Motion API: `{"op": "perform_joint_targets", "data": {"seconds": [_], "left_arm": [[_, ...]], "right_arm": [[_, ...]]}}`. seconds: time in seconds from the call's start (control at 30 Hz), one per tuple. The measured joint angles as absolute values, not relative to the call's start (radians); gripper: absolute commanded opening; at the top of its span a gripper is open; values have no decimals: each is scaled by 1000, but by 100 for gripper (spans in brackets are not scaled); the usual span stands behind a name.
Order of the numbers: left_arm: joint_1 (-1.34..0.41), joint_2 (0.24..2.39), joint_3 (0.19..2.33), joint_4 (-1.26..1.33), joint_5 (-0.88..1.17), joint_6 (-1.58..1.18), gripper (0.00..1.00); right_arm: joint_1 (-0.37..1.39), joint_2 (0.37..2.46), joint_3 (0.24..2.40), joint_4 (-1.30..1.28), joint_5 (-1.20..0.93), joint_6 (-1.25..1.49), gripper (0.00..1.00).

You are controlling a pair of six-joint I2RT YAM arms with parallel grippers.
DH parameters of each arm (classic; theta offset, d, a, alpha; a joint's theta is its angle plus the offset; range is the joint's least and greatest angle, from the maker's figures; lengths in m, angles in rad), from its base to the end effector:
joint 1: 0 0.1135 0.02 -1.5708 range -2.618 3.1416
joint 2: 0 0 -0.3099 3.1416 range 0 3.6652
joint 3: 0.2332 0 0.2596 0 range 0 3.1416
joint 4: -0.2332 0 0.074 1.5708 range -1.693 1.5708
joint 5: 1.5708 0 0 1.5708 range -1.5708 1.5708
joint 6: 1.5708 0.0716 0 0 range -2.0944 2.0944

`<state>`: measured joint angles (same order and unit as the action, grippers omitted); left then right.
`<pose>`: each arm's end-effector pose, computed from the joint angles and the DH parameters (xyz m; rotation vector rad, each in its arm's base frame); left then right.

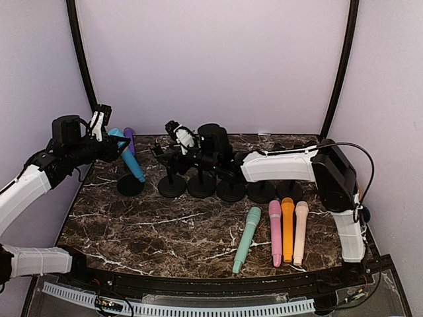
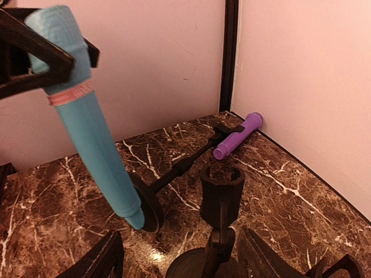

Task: Remove the microphone from the stand
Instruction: Place the microphone stand at the center of the board, then place the microphone at the center of the board.

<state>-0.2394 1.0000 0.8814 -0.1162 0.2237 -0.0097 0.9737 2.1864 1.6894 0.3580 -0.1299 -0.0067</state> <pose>0.2394 -0.0748 0.3705 0.3665 1.7784 -0.3789 0.3258 0.4957 0.2787 -0.9252 1.5203 0.8208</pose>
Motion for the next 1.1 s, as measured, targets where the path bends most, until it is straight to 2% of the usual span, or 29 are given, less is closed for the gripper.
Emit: {"op": "perform_joint_targets", "data": {"seconds": [0.23, 0.4, 0.63, 0.83, 1.1], "left_arm": [[-249, 1061, 892, -209, 279, -54, 0], [-360, 1066, 916, -326, 293, -132, 0], [-550, 1133, 945, -434, 335, -294, 0], [-678, 1214, 912, -424, 347, -426, 0], [-741, 1402, 945, -359, 381, -511, 0]], "right_arm": [[982, 1922, 1467, 413, -218, 8, 73], [982, 1760, 1331, 435, -216, 8, 73], [963, 1652, 1132, 442, -177, 41, 74], [917, 1562, 978, 450, -136, 80, 75], [904, 1480, 902, 487, -108, 114, 75]]}}
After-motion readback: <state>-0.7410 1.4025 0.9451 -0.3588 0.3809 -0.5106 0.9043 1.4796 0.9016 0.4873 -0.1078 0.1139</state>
